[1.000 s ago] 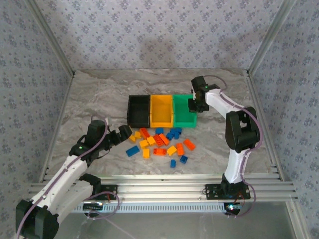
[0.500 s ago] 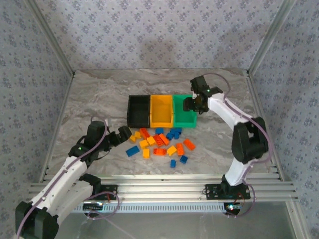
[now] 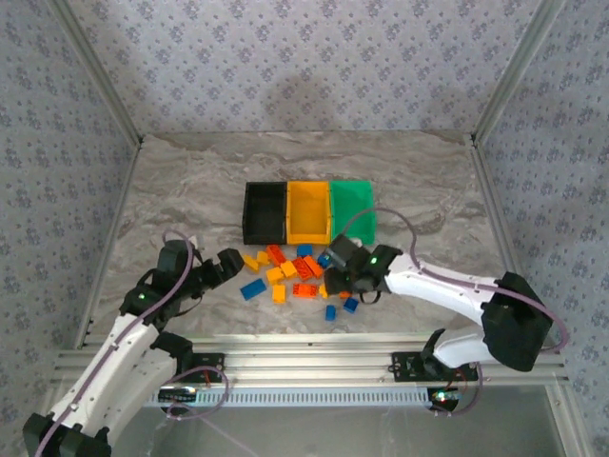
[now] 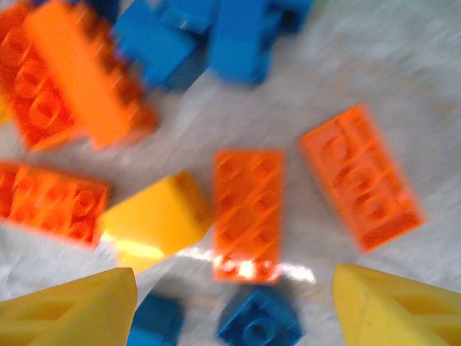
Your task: Sort the legos into containers by color
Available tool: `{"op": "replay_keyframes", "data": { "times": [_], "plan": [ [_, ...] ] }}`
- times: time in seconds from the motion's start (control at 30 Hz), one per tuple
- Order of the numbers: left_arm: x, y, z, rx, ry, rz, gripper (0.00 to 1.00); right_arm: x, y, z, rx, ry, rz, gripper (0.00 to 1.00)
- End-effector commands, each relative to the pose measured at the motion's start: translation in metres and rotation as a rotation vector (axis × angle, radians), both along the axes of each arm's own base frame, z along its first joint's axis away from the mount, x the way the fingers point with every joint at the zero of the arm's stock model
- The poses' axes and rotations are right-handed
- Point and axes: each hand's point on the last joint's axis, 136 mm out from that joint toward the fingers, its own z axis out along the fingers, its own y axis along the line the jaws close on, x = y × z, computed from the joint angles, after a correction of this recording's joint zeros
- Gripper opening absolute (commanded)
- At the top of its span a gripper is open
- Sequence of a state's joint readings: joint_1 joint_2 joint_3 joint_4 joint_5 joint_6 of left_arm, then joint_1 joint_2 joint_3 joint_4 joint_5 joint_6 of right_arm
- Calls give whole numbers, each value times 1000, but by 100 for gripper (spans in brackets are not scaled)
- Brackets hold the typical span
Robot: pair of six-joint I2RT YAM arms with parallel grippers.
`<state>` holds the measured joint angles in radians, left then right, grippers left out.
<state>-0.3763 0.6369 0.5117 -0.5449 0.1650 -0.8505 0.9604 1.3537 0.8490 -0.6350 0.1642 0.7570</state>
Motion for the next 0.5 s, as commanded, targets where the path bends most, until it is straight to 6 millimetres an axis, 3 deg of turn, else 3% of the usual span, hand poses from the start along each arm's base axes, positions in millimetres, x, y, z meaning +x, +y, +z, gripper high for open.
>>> {"op": "replay_keyframes", "data": {
  "times": [0.0, 0.27, 0.47],
  "plan": [
    [-2, -5, 1, -16, 9, -16, 100, -11, 10, 0, 15, -14, -98, 73],
    [-4, -7, -5, -18, 9, -40, 100, -29, 31, -24, -68, 22, -63, 61],
    [-6, -7, -8, -17, 17, -47, 100, -37, 29, -39, -128, 56, -83, 50]
  ]
}}
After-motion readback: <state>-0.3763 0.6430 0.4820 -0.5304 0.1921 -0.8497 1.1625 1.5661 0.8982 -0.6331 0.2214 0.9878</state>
